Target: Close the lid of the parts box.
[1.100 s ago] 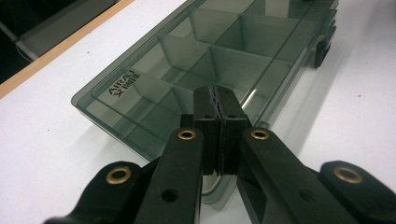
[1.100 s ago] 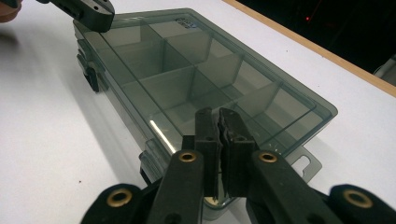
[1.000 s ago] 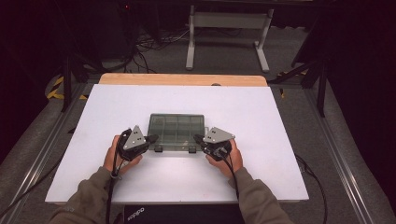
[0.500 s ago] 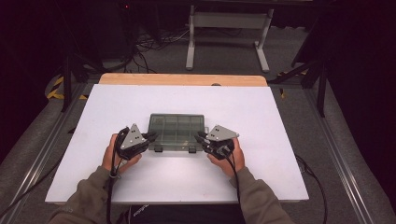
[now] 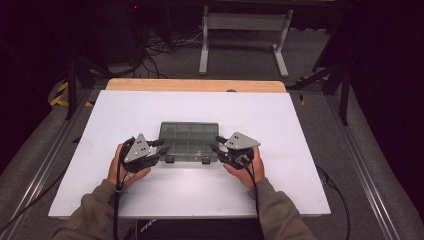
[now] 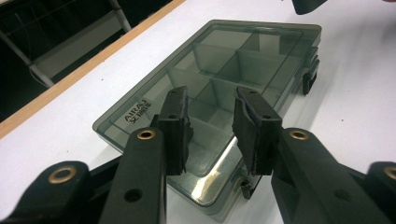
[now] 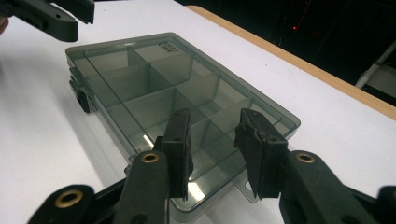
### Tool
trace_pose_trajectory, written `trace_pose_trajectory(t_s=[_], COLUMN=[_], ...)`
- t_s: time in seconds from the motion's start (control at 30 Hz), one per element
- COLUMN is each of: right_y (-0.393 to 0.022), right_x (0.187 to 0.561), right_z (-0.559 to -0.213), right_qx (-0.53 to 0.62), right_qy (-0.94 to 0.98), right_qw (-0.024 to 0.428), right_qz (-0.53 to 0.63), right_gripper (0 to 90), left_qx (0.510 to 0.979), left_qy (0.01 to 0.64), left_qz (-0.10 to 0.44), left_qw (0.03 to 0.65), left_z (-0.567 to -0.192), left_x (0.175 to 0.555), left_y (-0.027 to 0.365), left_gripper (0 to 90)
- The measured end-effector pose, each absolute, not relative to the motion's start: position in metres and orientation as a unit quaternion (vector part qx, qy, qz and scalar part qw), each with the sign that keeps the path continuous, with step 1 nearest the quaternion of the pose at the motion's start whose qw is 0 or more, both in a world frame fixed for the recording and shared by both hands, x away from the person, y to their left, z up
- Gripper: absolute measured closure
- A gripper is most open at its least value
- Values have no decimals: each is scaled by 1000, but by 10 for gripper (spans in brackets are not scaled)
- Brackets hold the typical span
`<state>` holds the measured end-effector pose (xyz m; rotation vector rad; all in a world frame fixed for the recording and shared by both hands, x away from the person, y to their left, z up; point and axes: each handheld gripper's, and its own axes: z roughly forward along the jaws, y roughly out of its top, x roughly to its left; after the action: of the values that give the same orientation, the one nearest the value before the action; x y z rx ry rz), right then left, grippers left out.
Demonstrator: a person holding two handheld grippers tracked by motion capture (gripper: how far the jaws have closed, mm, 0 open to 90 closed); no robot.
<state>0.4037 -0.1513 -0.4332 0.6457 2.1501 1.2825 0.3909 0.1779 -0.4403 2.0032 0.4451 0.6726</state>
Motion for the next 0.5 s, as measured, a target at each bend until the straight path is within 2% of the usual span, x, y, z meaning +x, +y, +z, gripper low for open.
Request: trace_pose_trajectory(t_s=[0.23, 0.43, 0.5], right_y=[-153, -155, -155], right_x=[402, 401, 401], right_z=[-432, -432, -432], right_qx=[239, 239, 238], right_qy=[797, 793, 792], right_qw=[280, 278, 279], right_qz=[479, 486, 488], right_gripper=[517, 444, 424], left_qx=[818, 818, 818], left_qy=[175, 174, 175], left_qz=[272, 269, 269], left_qw=[476, 478, 477], left_z=[-440, -440, -440], left_x=[390, 391, 392], left_y=[176, 174, 173], left_gripper=[562, 525, 485])
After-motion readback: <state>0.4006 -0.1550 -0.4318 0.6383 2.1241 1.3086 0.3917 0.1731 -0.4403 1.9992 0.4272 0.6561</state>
